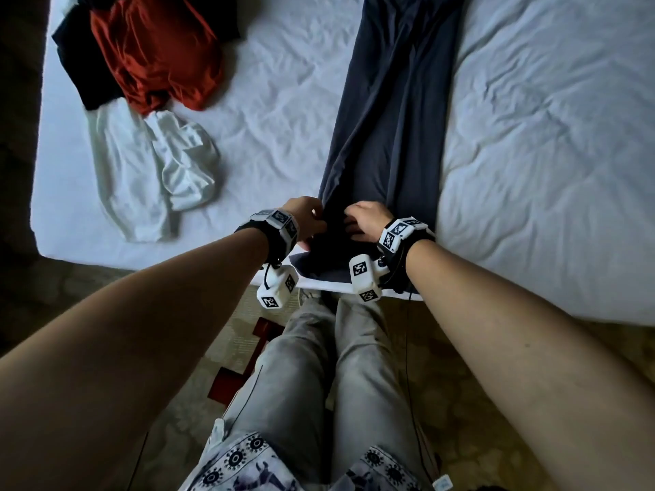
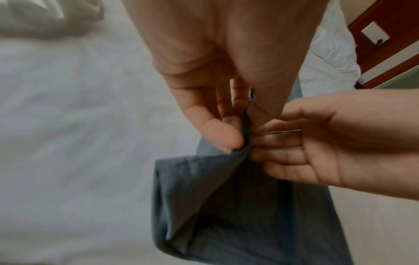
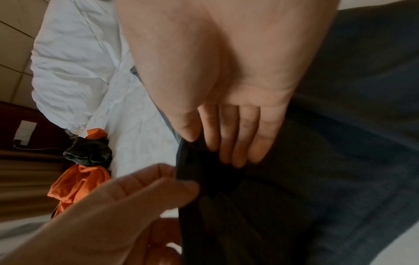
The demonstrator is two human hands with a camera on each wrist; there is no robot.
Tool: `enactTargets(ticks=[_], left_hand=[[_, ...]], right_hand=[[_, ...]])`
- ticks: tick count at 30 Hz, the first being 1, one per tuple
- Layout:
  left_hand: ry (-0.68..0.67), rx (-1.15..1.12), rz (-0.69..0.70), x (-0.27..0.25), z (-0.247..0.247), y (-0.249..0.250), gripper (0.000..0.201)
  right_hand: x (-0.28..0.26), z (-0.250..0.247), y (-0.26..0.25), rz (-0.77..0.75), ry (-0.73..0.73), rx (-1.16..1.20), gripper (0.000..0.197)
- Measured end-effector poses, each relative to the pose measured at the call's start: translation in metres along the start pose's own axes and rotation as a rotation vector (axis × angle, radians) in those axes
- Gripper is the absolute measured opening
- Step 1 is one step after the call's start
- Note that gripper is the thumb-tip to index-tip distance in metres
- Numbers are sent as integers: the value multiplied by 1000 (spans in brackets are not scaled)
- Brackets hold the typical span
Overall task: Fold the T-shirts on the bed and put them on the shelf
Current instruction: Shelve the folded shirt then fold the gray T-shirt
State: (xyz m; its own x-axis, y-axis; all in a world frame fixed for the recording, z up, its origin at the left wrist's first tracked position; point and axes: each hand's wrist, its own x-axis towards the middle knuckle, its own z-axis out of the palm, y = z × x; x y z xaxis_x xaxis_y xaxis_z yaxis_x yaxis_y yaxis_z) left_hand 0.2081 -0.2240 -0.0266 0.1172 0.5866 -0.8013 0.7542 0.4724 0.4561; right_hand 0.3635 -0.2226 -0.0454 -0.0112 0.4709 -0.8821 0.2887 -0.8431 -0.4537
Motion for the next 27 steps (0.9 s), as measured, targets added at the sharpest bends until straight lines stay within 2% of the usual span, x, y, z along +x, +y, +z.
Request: enactTargets(ticks=[5, 8, 9, 11, 13, 16, 18, 20, 22, 27], left_hand=[[-128, -173, 68, -11, 23, 24, 16], [-256, -291, 30, -14, 34, 30, 11], [-257, -313, 23, -15, 36, 30, 12], [-154, -332, 6, -14, 39, 26, 13], [27, -301, -33, -8, 43, 16, 13], [180, -208, -136, -4, 47, 4, 6], [149, -162, -172, 1, 52, -2, 11], [108, -128, -172, 3, 59, -4, 19], [109, -102, -186, 0, 62, 0, 24], [64, 64, -227, -8, 67, 0, 16]], right_hand=[[-9, -3, 11, 92, -70, 110, 41], [-18, -13, 18, 103, -61, 133, 31], [-17, -17, 22, 93, -49, 120, 25], [-19, -24, 29, 67, -19, 53, 17], [-23, -29, 36, 62, -7, -8, 10], [-30, -32, 47, 69, -39, -62, 23], [-31, -32, 56, 73, -40, -152, 26], [-30, -30, 66, 88, -39, -220, 16], [-26, -29, 76, 110, -27, -289, 21], [-26, -30, 90, 72, 8, -386, 25]])
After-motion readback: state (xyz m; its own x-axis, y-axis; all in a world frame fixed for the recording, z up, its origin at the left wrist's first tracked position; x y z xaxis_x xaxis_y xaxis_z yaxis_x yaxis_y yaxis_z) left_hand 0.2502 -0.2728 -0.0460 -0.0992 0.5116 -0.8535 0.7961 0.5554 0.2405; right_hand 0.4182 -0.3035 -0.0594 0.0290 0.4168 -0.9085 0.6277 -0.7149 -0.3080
